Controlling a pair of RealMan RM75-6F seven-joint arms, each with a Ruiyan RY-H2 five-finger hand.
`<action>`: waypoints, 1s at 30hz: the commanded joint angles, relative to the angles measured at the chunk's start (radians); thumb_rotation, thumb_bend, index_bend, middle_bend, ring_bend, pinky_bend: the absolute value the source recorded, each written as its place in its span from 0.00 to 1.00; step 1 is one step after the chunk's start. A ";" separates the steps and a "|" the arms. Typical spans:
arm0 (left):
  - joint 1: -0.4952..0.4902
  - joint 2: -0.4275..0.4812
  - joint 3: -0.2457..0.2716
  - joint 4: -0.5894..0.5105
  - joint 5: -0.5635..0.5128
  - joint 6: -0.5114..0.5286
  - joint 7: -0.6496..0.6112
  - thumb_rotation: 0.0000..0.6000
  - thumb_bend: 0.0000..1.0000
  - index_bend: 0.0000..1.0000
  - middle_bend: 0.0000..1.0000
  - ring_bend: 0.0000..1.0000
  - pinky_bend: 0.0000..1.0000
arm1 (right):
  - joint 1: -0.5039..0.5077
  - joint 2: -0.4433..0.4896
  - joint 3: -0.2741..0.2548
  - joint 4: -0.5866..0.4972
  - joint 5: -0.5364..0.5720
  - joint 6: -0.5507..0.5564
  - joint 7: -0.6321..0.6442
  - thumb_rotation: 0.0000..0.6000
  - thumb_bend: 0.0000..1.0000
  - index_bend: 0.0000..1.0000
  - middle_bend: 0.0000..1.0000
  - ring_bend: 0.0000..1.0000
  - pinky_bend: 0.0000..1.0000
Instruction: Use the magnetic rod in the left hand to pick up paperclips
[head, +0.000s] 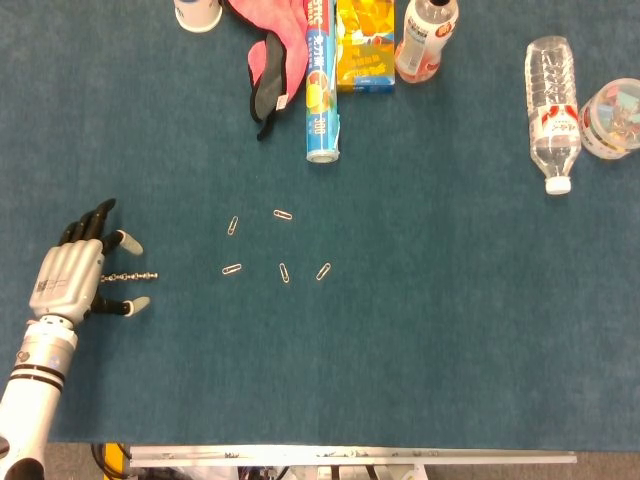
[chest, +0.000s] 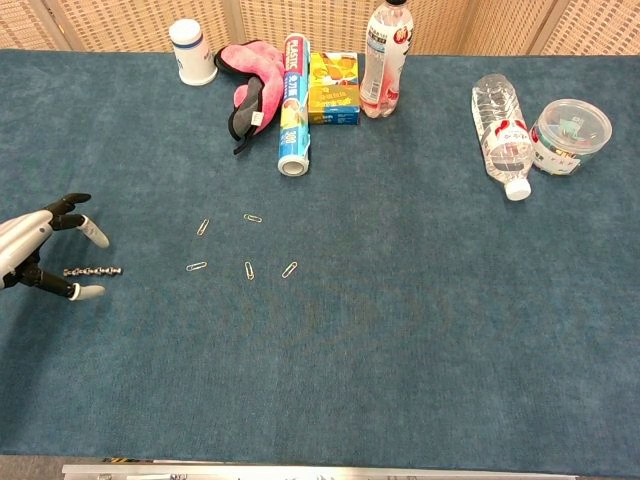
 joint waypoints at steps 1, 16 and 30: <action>-0.002 -0.003 0.000 0.005 -0.003 -0.002 -0.001 1.00 0.06 0.37 0.00 0.00 0.08 | 0.000 0.001 0.000 -0.001 0.000 0.000 0.000 1.00 0.31 0.60 0.45 0.37 0.54; -0.010 -0.022 -0.001 0.025 -0.021 -0.008 -0.003 1.00 0.17 0.43 0.00 0.00 0.08 | 0.001 0.000 0.000 0.001 0.001 -0.004 0.006 1.00 0.31 0.60 0.45 0.37 0.54; -0.024 -0.051 -0.009 0.064 -0.057 -0.026 0.014 1.00 0.20 0.45 0.00 0.00 0.08 | -0.001 -0.003 -0.001 0.002 0.004 -0.004 0.005 1.00 0.31 0.60 0.45 0.37 0.54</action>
